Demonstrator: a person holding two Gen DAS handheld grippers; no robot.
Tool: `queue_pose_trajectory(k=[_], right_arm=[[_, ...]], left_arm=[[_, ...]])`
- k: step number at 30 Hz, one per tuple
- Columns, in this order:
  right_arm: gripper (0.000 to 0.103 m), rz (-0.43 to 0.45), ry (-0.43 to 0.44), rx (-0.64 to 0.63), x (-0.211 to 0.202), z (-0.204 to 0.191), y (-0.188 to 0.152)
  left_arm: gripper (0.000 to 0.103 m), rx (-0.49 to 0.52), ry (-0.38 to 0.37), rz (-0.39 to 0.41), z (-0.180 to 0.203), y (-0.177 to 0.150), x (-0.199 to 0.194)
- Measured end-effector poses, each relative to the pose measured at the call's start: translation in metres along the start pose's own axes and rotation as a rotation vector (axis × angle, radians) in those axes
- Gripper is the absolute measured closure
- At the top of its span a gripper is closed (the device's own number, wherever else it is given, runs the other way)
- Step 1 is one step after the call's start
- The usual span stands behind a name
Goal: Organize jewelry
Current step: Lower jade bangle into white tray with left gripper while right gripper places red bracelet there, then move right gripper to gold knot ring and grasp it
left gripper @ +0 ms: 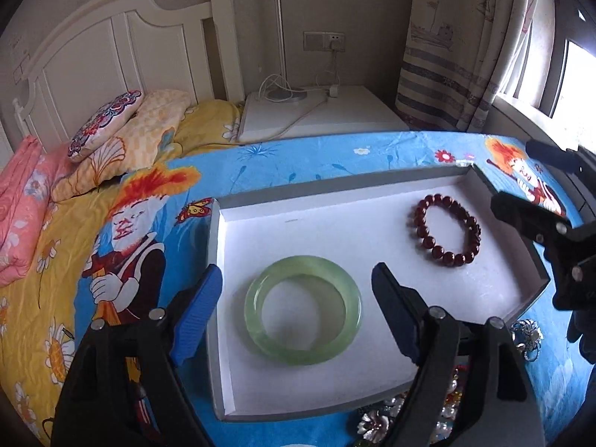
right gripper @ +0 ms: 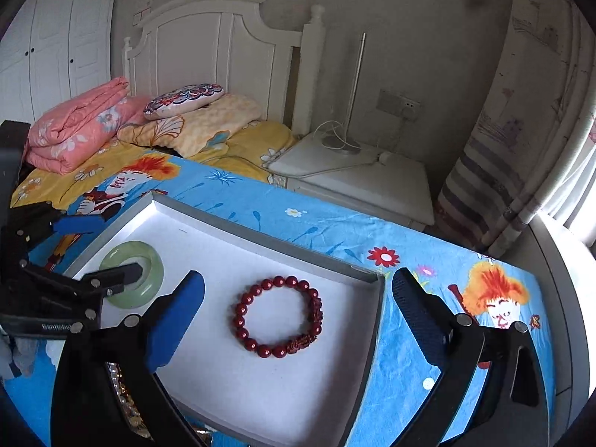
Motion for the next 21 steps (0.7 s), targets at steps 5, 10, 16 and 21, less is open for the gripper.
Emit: queue_pose_trajectory(k=[5,10,16,21], right_arm=[[0.005,0.106,0.01,0.06,-0.043,0.017,-0.01],[0.005,0.16,-0.097,0.106,-0.082,0.034,-0.025],[0.005,0.053,-0.064,0.166,-0.086,0.047,-0.062],[0.005,-0.006,0.026,0.206,-0.097,0.047,-0.102]], left_arm=[[0.006,0.014,0.023,0.1,0.003,0.004,-0.037],[0.002,0.024,-0.002,0.176,0.007,-0.002,-0.079],[0.002,-0.088,-0.109,0.183,0.008,-0.024,-0.107],[0.002,-0.129,-0.087,0.158,0.009,-0.055,-0.112]])
Point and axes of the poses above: each gripper's, at about its wrist camera, not at the fingertips, and x roughly the way its jaws point, z to its right, y to its top, the point moved 3 cm from there along x, roughly the way its jaws point, and after that the axes turned 10 degrees about -y, right-handed, at the moved point
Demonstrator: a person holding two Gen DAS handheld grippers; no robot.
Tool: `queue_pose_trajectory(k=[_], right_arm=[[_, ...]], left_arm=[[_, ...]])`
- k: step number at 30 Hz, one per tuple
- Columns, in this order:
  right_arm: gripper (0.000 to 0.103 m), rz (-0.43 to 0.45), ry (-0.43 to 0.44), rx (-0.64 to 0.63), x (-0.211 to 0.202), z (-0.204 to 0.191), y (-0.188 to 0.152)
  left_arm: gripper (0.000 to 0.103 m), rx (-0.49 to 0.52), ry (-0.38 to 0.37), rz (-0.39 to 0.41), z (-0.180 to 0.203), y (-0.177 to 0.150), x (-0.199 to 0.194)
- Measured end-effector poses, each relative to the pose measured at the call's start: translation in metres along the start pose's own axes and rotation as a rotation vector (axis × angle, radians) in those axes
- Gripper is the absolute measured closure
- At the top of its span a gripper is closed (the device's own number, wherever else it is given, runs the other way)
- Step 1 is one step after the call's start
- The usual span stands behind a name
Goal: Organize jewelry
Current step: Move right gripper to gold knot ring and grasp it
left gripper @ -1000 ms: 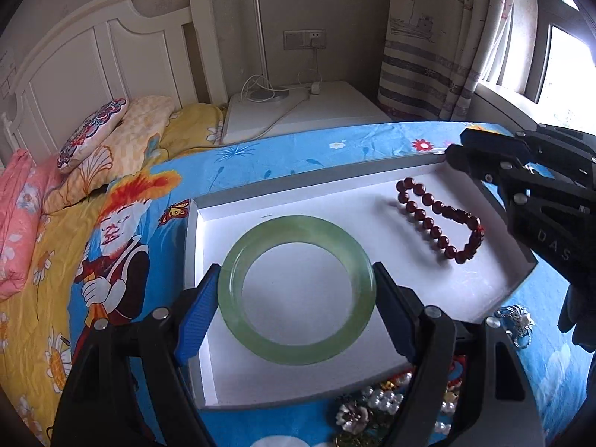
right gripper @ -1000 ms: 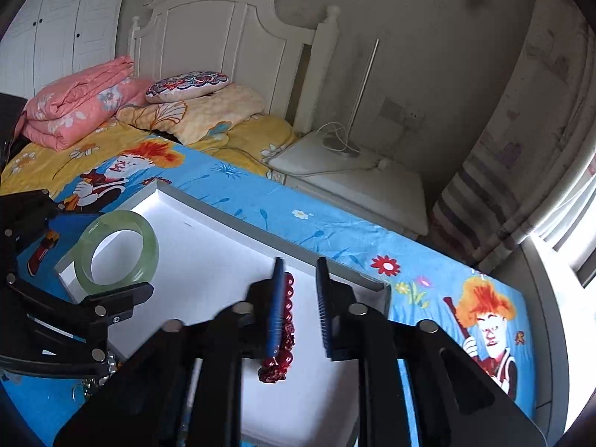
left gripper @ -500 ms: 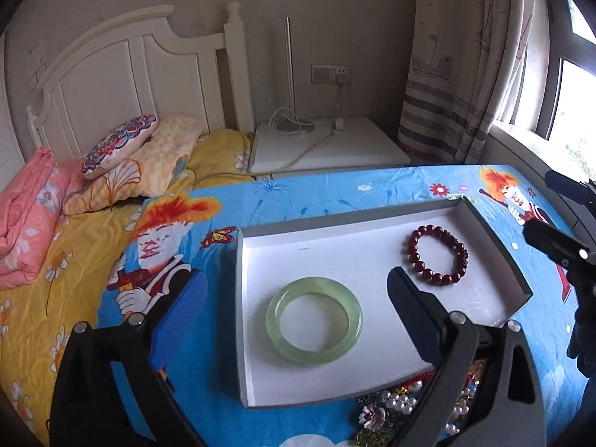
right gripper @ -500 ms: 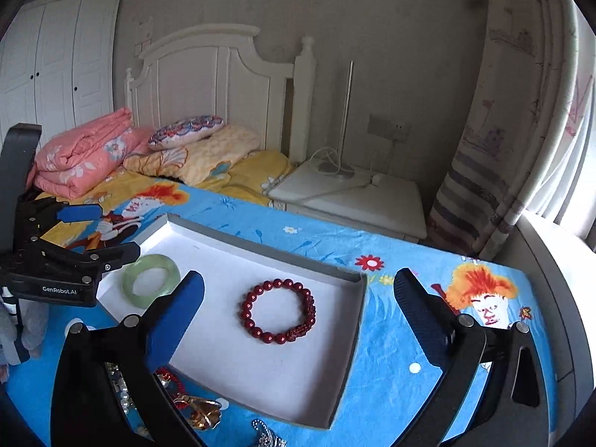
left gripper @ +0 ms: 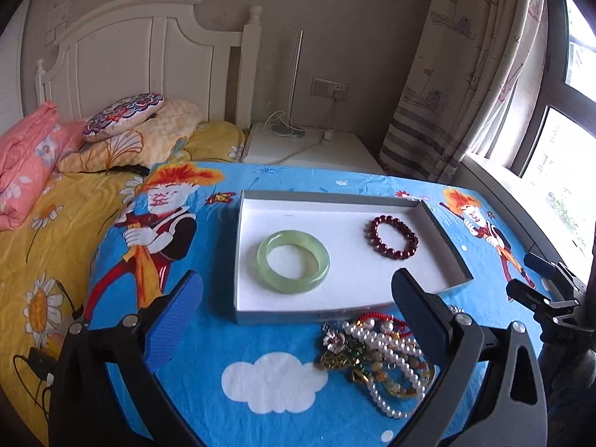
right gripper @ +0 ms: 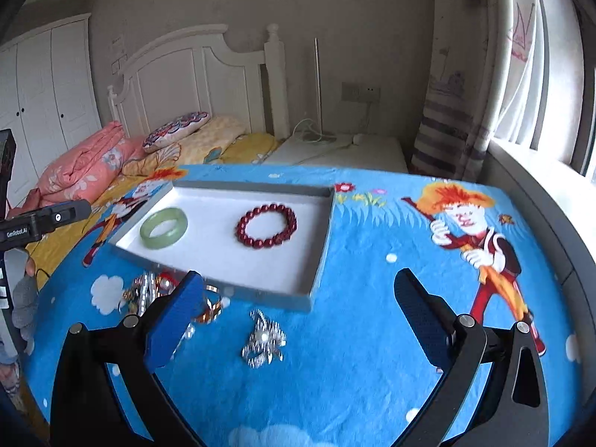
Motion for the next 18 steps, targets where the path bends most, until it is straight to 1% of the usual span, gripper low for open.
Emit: queue_pose_trajectory(k=[2,5,7,9,10,12,14,16,18], right_arm=[[0.005,-0.022,-0.019,-0.027,-0.002,-0.003,-0.016],[0.005,-0.065,-0.006,-0.046,0.002,-0.006,-0.033],[0.005,-0.098,0.007,-0.048,0.008,-0.009,-0.041],[0.008,-0.115,0.022,-0.068,0.013,-0.015,-0.043],[0.012,-0.119,0.036,-0.084,0.014,-0.02,-0.042],[0.014,-0.125,0.064,-0.109,0.017,-0.03,-0.04],[0.018,-0.136,0.085,-0.132,0.02,-0.04,-0.036],[0.022,-0.156,0.106,-0.135,0.024,-0.049,-0.032],[0.026,-0.175,0.128,-0.116,0.029,-0.056,-0.029]], left_arm=[[0.002,0.009,0.003,-0.014,0.004,-0.015,-0.001],[0.002,0.027,-0.004,-0.046,0.012,-0.035,0.001],[0.002,0.029,-0.026,-0.081,0.015,-0.048,0.005],[0.002,0.03,-0.029,-0.1,0.018,-0.06,0.007],[0.002,0.03,-0.026,-0.101,0.019,-0.066,0.008],[0.002,0.022,-0.027,-0.118,0.018,-0.076,0.01],[0.002,0.016,-0.018,-0.135,0.017,-0.086,0.014],[0.002,0.014,-0.008,-0.148,0.014,-0.093,0.017],[0.003,-0.002,-0.022,-0.157,0.01,-0.094,0.017]])
Point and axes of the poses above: each gripper's, at about its wrist camera, not at the fingertips, and x roughly the way its jaws point, z to its right, y to its top, the point moved 3 cm from there along x, roughly the way its jaws point, and after that the axes turned 10 degrees about -y, right-handed, at the moved point
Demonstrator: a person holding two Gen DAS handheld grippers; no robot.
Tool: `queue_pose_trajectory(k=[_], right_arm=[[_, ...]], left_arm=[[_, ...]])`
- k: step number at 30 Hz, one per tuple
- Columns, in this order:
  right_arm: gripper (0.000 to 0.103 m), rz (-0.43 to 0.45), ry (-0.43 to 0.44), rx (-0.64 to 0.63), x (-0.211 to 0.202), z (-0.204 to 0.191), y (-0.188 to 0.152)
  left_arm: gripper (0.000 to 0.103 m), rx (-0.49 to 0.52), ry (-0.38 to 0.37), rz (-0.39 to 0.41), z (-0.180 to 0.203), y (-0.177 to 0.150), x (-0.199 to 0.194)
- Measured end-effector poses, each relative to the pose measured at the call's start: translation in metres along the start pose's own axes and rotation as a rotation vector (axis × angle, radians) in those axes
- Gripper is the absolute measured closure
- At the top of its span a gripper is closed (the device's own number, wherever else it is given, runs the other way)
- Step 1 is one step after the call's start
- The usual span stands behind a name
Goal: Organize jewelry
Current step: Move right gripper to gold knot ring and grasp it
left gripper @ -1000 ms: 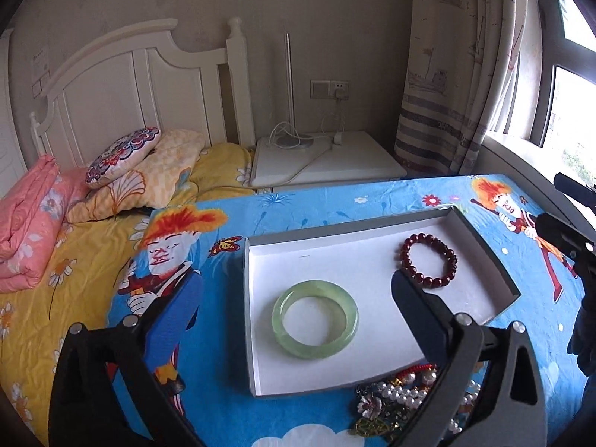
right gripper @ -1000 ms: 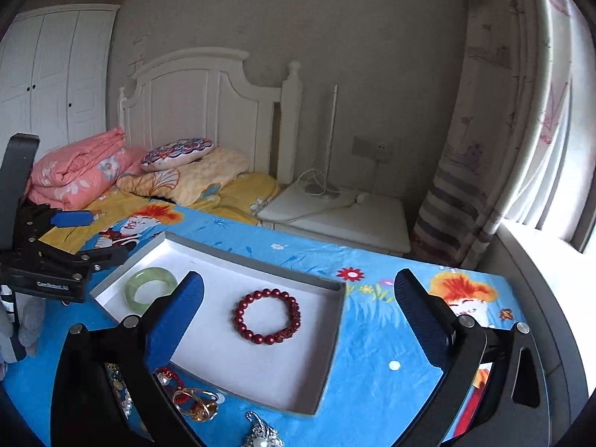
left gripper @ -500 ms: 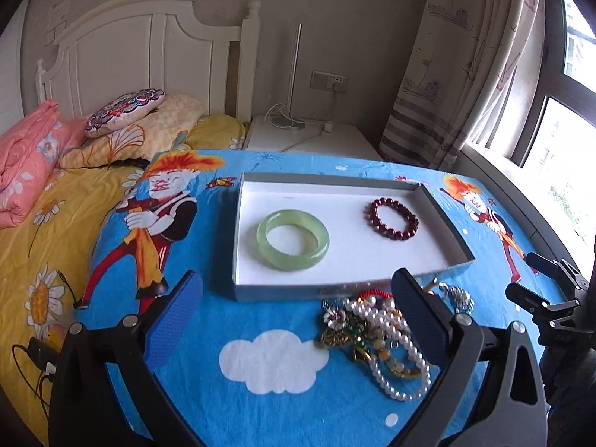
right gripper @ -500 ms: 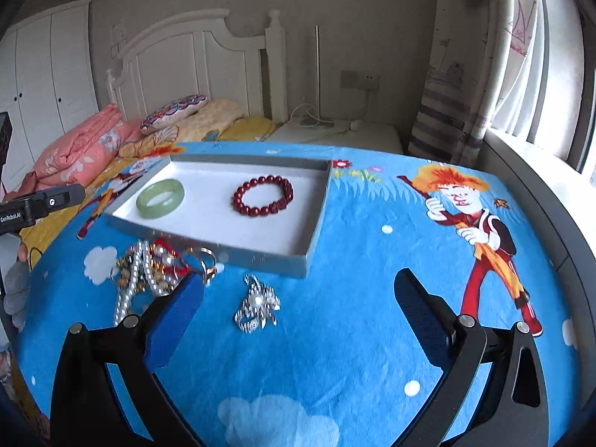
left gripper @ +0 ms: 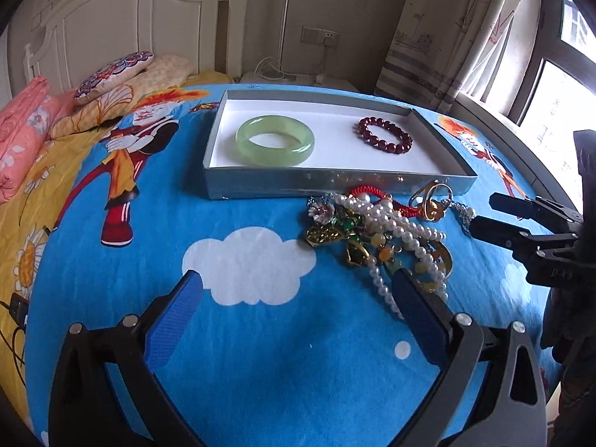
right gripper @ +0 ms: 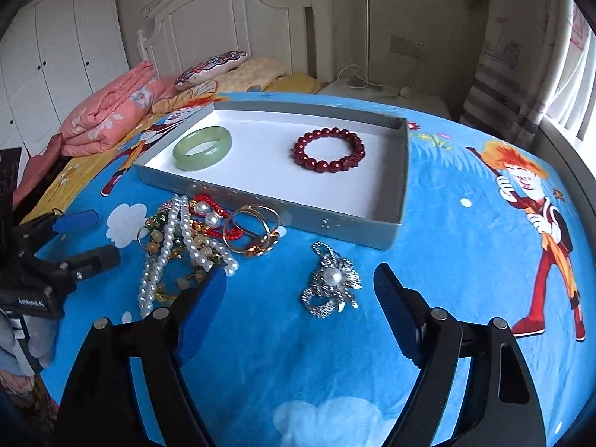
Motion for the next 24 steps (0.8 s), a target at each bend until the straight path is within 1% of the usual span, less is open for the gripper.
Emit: queue_pose_trajectory(k=[2,5,7,10,12,16,18,21,24], right_arm=[[0.03,-0.004,0.018,0.013,0.004,-0.007,0.006],[0.032,-0.008,0.024,0.027,0.01,-0.016,0.015],[0.036,-0.022,0.023,0.04,0.017,-0.021,0.02],[0.036,-0.051,0.04,0.06,0.027,-0.027,0.025],[0.039,-0.068,0.04,0.071,0.033,-0.03,0.027],[0.048,-0.101,0.049,0.088,0.047,-0.033,0.028],[0.06,-0.091,0.044,0.087,0.047,-0.034,0.027],[0.062,-0.061,0.045,0.084,0.041,-0.032,0.024],[0.062,-0.001,0.021,0.073,0.025,-0.031,0.022]], left_arm=[[0.003,-0.006,-0.013,0.015,-0.002,0.0,-0.003],[0.003,-0.006,-0.021,0.005,-0.002,-0.001,-0.001],[0.003,-0.002,-0.018,0.017,-0.001,0.0,-0.003],[0.002,0.001,-0.024,0.027,0.0,0.0,-0.005],[0.003,0.001,-0.029,0.034,0.001,0.0,-0.006],[0.003,0.014,-0.038,0.04,0.004,0.0,-0.007],[0.003,0.026,-0.042,0.041,0.007,-0.001,-0.008],[0.003,0.041,-0.044,0.036,0.011,-0.003,-0.008],[0.003,0.043,-0.055,0.033,0.013,-0.004,-0.009]])
Point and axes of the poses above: each gripper's, at about its wrist camera, not at the fingertips, and x roughly the way its jaws point, z to its right, y to its top, the point moved 3 cm from there along x, roughly the way its jaws point, and after that the axes turned 10 degrees about -y, right-handed, at the moved point
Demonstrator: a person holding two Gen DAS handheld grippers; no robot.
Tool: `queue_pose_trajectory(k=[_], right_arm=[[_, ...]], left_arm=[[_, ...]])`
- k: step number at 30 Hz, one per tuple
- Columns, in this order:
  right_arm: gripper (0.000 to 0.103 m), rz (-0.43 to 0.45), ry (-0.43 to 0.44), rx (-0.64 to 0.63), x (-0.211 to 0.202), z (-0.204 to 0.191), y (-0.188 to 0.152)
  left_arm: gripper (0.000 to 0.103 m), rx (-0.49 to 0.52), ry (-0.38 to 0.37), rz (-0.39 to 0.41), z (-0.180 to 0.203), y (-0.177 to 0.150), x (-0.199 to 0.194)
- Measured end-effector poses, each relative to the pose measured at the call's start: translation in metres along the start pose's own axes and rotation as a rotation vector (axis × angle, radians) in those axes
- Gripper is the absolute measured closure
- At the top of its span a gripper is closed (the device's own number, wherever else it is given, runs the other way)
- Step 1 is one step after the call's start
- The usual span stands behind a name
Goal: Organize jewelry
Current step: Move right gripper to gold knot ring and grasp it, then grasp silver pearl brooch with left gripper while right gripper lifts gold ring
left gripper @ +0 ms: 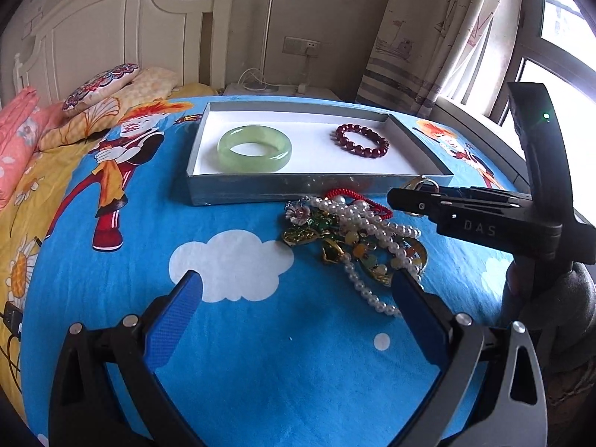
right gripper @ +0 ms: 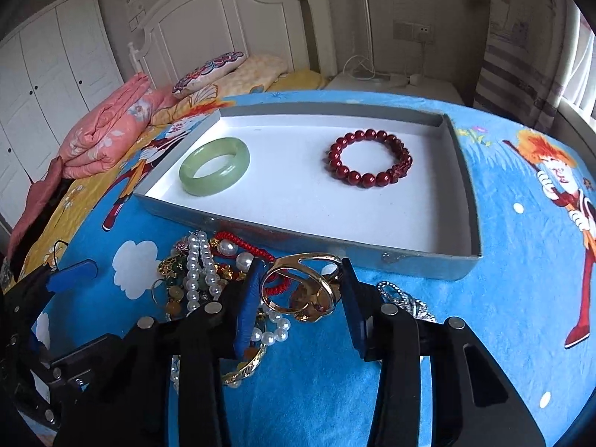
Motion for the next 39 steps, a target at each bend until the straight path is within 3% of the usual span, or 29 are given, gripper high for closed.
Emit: queue_pose_trajectory(k=[6,15,20,23,28,30,32,33,34,39], right_arm=[[0.062,0.076,-0.017,0.064,-0.037,0.03,-0.008],[0.062,0.09,-0.07,0.201,-0.067,0.1,-0.043],[0.062,0.09,-0.076,0.228,-0.073,0.117,-0.057],[0.062,0.095,-0.072,0.246,-0.075,0.123,-0.063],[0.062,0.102,-0.068,0.264,-0.078,0.129,-0.065],[0.062,0.103,-0.067,0.269,-0.078,0.132,-0.066],[0.062,0.101,-0.067,0.268,-0.078,0.134,-0.067],[0.062,0.101,-0.066,0.267,-0.078,0.134,-0.067],[0.062,0.1,-0.066,0.267,-0.077,0.134,-0.068],[0.062,0.102,-0.062,0.262,-0.078,0.131,-0.068]], left_arm=[[0.003,0.036,-0.052,-0.012,0.02,0.002,0.001],[0.004,0.321,-0.097,-0.042,0.113,0.025,0.026],[0.009,0.394,-0.105,-0.091,0.145,0.033,0.055],[0.017,0.389,-0.083,-0.155,0.151,0.042,0.085],[0.027,0.297,-0.082,-0.253,0.148,0.051,0.131],[0.036,0.271,-0.068,-0.283,0.147,0.05,0.146],[0.042,0.283,-0.05,-0.262,0.149,0.051,0.15],[0.061,0.294,-0.069,-0.257,0.152,0.05,0.149],[0.07,0.303,-0.085,-0.255,0.155,0.049,0.146],[0.072,0.318,-0.107,-0.202,0.156,0.047,0.13]])
Point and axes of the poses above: each gripper's, at about its wrist camera, not at the fingertips, and x roughly the way its jaws point, z to its right, y to its top, the point moved 3 cm from there along x, roughly the way its jaws point, and after that the axes turned 10 degrees about -y, right-handed, at the moved point
